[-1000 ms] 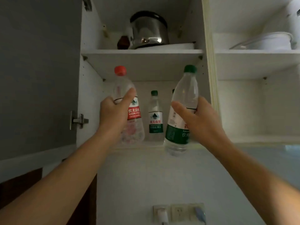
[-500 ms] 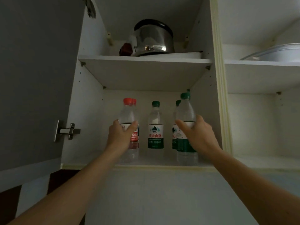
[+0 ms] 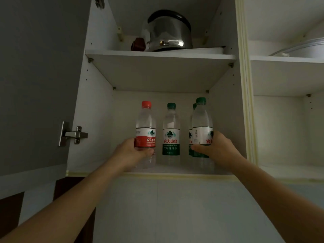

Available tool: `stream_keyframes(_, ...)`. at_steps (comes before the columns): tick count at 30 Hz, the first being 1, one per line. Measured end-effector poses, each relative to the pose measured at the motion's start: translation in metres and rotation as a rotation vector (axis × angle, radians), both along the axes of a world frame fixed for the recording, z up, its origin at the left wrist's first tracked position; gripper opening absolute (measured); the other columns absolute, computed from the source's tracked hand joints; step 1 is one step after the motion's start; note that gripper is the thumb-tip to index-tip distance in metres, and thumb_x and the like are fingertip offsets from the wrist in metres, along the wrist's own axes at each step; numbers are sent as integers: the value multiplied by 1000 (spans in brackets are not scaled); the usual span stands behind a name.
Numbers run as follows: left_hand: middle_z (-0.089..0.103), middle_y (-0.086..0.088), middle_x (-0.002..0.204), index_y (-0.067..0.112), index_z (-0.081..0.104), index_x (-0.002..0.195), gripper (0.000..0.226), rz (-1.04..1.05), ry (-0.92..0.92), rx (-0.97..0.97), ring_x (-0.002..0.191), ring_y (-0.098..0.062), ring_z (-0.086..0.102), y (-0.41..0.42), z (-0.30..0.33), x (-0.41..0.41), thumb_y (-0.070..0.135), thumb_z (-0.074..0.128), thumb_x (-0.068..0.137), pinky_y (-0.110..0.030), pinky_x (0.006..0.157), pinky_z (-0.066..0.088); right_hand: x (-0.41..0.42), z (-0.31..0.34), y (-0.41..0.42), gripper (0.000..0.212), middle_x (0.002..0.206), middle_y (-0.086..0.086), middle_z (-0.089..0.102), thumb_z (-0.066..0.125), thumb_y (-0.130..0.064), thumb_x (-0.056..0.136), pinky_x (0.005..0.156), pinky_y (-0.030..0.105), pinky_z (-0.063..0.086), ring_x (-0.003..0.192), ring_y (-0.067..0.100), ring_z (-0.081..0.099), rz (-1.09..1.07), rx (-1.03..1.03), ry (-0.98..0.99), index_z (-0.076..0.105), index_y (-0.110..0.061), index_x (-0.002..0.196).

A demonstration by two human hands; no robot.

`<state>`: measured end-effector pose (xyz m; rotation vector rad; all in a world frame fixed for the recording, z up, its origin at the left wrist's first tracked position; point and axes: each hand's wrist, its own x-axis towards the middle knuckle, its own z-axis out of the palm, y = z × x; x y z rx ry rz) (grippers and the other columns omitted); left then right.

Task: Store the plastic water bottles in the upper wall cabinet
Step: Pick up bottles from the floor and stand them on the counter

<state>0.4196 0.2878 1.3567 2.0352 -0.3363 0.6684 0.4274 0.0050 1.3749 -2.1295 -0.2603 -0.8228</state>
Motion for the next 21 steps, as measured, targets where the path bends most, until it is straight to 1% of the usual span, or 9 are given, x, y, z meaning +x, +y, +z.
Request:
stream_keyframes(2,72,3,115,24,64,130,48,15,-2,-1,103,-15,67,-4,-1,9,35,81,86,-37,94,55,8,1,1,62,109,2,66,85,-36,81,60,17,47,86,11,63,-1,0,10,54,-17,131)
stream_keyframes(4,72,3,115,24,65,128,46,28,5,-6,103,-16,66,-9,0,18,34,81,86,-35,94,53,15,1,3,63,112,4,67,84,-37,81,63,19,49,91,16,64,-4,0,25,55,-16,132)
stream_keyframes(7,72,0,117,23,65,127,44,42,12,-16,102,-16,65,-16,0,28,31,81,87,-33,95,50,23,2,5,64,117,7,68,83,-38,82,80,31,57,100,22,66,-18,1,50,55,-14,134)
stream_keyframes(9,72,-1,118,22,64,127,44,59,20,-16,101,-17,63,-20,1,33,31,80,87,-31,93,48,26,2,6,64,118,7,68,83,-38,82,86,34,57,102,23,66,-20,2,63,55,-14,134)
stream_keyframes(13,72,-4,119,18,63,130,46,75,36,-25,107,-22,66,-22,-1,37,30,78,89,-39,99,53,27,0,9,63,122,9,67,83,-36,83,85,34,54,99,21,63,-12,35,71,53,-15,135)
stream_keyframes(15,72,-5,121,16,62,131,47,126,20,20,109,-23,66,-23,-2,34,32,77,90,-36,97,53,23,0,10,62,122,9,66,83,-34,84,86,34,53,99,21,61,-4,48,77,53,-14,134)
stream_keyframes(18,69,-7,122,10,62,128,45,271,-131,1,104,-20,65,-27,-5,19,30,77,90,-32,90,52,11,-1,8,54,112,6,68,82,-29,85,82,31,52,96,21,63,1,-16,133,58,-13,131)
stream_keyframes(20,66,-7,121,9,62,123,38,326,-315,-75,105,-19,62,-30,-9,4,26,75,92,-33,90,51,0,-7,8,48,114,7,69,78,-29,89,80,31,52,95,20,64,-29,-58,127,60,-13,129)
stream_keyframes(21,65,-6,117,11,63,119,32,322,-402,-94,105,-19,61,-34,-13,-5,25,74,92,-30,88,51,-7,-13,9,46,117,8,69,76,-31,91,82,33,54,97,22,65,-62,-52,86,59,-13,130)
